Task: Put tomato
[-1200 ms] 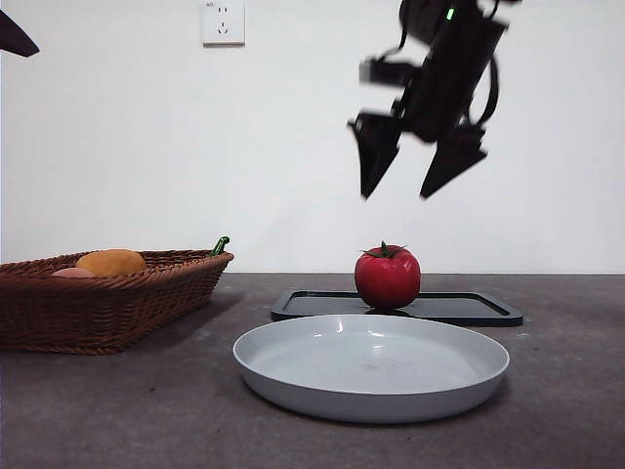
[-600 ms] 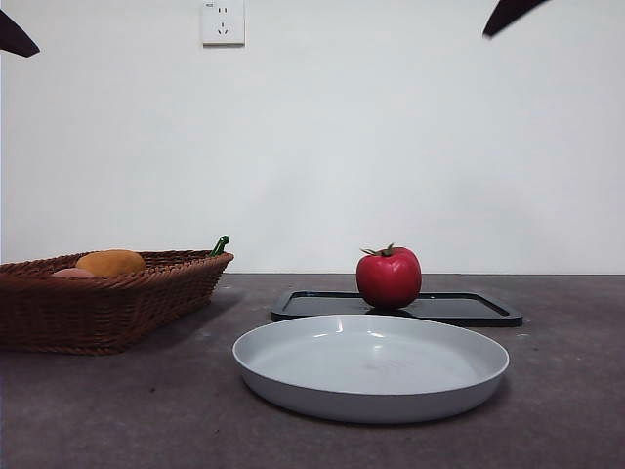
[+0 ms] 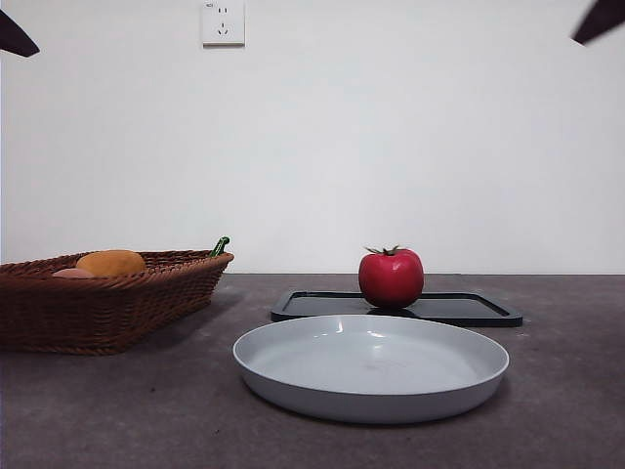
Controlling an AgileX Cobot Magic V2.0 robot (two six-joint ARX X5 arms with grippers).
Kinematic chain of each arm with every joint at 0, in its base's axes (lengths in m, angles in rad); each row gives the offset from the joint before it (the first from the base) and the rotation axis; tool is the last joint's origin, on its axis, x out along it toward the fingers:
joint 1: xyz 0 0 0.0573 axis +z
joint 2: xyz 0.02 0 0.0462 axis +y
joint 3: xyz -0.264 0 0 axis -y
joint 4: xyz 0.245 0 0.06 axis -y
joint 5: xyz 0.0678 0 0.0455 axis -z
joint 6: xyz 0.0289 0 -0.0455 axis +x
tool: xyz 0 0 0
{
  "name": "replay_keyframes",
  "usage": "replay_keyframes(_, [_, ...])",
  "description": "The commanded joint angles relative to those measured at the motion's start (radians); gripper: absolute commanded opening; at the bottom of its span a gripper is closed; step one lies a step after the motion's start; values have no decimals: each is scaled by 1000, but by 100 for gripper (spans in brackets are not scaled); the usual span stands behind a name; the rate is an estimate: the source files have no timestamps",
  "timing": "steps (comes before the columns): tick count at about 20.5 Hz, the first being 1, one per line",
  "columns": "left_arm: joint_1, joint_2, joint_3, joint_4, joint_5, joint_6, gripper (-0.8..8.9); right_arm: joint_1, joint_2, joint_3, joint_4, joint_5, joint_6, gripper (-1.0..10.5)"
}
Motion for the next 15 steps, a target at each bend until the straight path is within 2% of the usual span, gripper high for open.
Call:
replay_keyframes(1, [-3, 6, 20, 4, 6, 15, 528, 10, -36, -55, 25, -3, 33, 485])
replay_keyframes(8, [-3, 6, 19, 4, 6, 14, 517, 10, -64, -91, 40, -2, 36, 461])
replay_keyframes(10, [-3, 6, 19, 3, 6, 14, 450, 10, -64, -91, 41, -1, 36, 356])
replay_keyframes(12, [-3, 6, 20, -1, 5, 15, 343, 10, -64, -91, 41, 0, 36, 196])
replay_keyframes(15, [-3, 6, 19, -2, 6, 15, 171, 10, -64, -91, 41, 0, 36, 49])
